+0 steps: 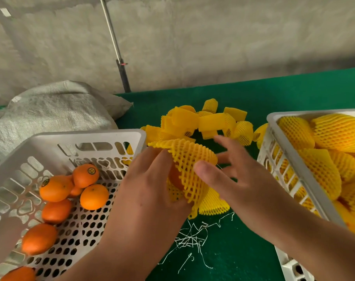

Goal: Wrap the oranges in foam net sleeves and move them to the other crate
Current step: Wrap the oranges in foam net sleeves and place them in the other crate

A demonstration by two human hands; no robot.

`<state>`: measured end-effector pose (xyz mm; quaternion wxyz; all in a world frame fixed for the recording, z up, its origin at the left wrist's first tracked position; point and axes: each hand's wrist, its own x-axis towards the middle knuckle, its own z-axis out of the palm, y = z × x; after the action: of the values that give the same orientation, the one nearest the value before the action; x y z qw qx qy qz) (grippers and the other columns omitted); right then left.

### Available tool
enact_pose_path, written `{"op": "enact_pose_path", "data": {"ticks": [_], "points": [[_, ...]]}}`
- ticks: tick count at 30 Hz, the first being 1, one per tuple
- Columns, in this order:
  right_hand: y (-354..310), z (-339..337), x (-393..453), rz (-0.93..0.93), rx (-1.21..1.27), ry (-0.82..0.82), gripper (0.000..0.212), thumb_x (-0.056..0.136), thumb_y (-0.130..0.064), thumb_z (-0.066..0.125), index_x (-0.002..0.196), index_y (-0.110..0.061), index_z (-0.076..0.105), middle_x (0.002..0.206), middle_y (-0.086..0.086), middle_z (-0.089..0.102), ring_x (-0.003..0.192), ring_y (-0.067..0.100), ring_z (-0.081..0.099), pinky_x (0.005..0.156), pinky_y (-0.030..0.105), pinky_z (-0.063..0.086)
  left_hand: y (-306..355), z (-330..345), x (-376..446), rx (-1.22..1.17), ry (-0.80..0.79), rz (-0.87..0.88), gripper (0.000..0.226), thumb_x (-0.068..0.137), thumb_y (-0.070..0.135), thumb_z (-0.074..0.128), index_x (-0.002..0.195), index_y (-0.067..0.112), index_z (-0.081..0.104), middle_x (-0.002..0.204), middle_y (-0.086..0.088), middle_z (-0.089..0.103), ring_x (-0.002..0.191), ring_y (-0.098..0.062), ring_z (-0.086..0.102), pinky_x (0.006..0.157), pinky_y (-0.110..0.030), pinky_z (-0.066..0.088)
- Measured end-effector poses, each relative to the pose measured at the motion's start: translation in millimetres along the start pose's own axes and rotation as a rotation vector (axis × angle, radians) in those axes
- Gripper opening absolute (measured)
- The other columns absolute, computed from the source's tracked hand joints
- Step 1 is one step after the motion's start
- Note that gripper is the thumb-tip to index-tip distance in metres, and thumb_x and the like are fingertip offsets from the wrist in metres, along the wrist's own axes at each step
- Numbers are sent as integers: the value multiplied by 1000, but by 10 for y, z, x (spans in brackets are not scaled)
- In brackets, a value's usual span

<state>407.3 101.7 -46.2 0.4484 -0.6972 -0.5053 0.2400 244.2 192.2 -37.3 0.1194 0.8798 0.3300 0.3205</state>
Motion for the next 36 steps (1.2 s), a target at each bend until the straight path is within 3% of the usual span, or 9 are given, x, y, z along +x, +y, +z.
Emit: {"op": "enact_pose_path", "data": {"ticks": [6,12,16,19,22,25,28,31,36], "points": [[13,-10,59,117,388,-163,49,79,-63,74,118,-32,68,105,-4,77,90,16,77,64,38,64,15,19,-19,10,-104,104,37,75,37,59,112,33,57,105,24,48,89,-1,48,66,-12,40],[131,-71,131,141,363,0,34,86,-45,81,116,-36,66,106,-6,74,86,15,76,63,33,64,13,18,-83,-69,42,100,29,86,36,68,114,28,69,111,19,67,92,-3,65,73,-21,56],[138,-112,118,51,221,37,32,82,-49,78,107,-48,59,99,-8,70,80,17,72,60,38,63,17,0,-66,-182,66,67,40,90,39,65,129,38,55,126,25,51,106,-5,62,74,-36,61],[137,-106,94,13,228,-58,40,83,-47,77,118,-48,57,105,-10,70,89,12,72,66,34,65,-3,61,-40,-225,-95,95,59,92,49,63,147,50,42,135,33,44,105,-1,63,74,-21,61],[138,-111,123,81,355,-206,53,84,-48,77,131,-40,54,115,-8,71,101,13,73,71,31,62,-81,111,-12,-227,-76,145,61,86,41,66,144,48,49,127,35,49,97,8,63,64,0,48],[126,-118,149,123,426,-251,52,89,-53,72,133,-32,54,117,-3,74,103,19,75,79,38,62,-194,138,20,-266,-84,181,59,89,48,74,143,52,50,131,31,51,96,13,62,62,-1,49],[114,-132,156,101,403,-153,47,93,-47,71,134,-28,57,119,3,73,106,25,74,79,37,60,-347,235,21,-336,-103,162,72,82,70,66,148,48,48,143,19,50,98,8,64,54,-17,58],[88,-247,170,107,400,-27,52,92,-47,71,137,-27,55,125,3,69,111,25,70,80,33,58,-429,338,35,-243,-69,117,96,71,85,62,155,45,37,144,29,43,98,16,60,42,-22,54],[70,-926,22,92,281,271,49,89,-58,72,132,-42,55,115,-15,68,100,7,71,75,24,62,-695,519,-36,111,-259,143,63,78,89,40,129,52,51,96,35,50,62,9,57,54,-23,50]]}}
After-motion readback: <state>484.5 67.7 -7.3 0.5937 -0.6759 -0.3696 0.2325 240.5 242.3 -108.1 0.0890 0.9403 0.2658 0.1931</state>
